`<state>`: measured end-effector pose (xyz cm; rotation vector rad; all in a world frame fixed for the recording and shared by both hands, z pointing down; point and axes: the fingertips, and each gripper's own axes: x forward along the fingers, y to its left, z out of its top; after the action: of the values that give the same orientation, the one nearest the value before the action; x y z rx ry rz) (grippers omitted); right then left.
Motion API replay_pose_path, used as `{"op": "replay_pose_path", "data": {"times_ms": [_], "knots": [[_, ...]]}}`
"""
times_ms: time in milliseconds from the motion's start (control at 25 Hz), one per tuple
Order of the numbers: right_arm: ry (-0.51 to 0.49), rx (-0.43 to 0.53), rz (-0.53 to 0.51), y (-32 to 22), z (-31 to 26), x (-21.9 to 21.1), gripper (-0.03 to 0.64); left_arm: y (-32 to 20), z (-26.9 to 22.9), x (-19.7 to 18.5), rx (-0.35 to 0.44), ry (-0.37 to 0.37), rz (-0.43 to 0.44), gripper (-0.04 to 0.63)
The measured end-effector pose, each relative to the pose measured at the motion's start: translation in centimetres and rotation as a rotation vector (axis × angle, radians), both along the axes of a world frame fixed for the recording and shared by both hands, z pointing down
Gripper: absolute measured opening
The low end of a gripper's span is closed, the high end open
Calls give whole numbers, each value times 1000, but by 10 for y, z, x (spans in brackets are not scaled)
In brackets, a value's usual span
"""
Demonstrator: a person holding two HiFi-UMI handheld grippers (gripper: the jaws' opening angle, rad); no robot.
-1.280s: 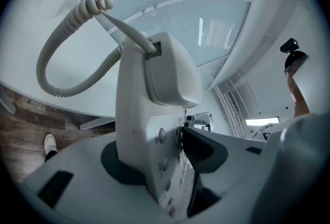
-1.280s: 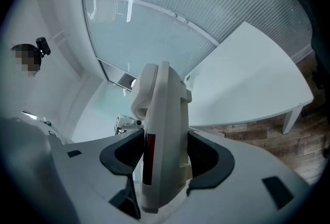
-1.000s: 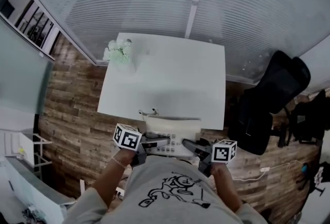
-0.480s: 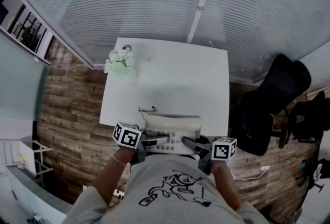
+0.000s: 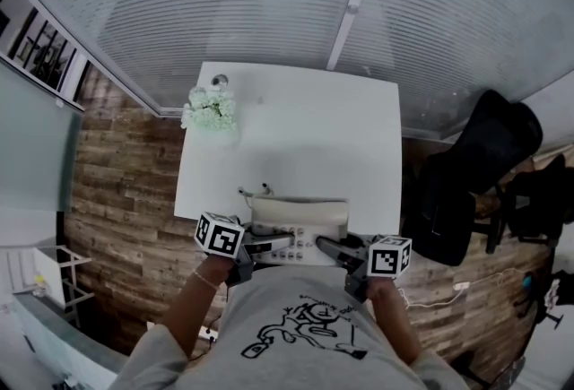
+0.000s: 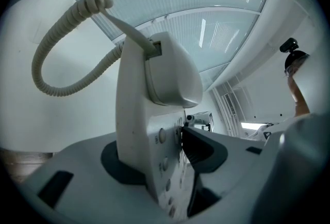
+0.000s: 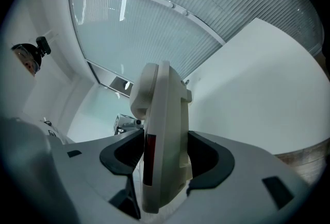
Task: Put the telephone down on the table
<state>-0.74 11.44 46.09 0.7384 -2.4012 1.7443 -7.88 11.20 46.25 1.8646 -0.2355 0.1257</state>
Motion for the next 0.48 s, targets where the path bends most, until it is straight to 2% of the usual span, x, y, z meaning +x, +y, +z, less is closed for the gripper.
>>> {"op": "replay_pose_path", "data": {"times_ms": [480], "knots": [[-3, -6, 0, -13, 2, 9, 275, -13, 2, 10, -2, 0, 3, 210]]}}
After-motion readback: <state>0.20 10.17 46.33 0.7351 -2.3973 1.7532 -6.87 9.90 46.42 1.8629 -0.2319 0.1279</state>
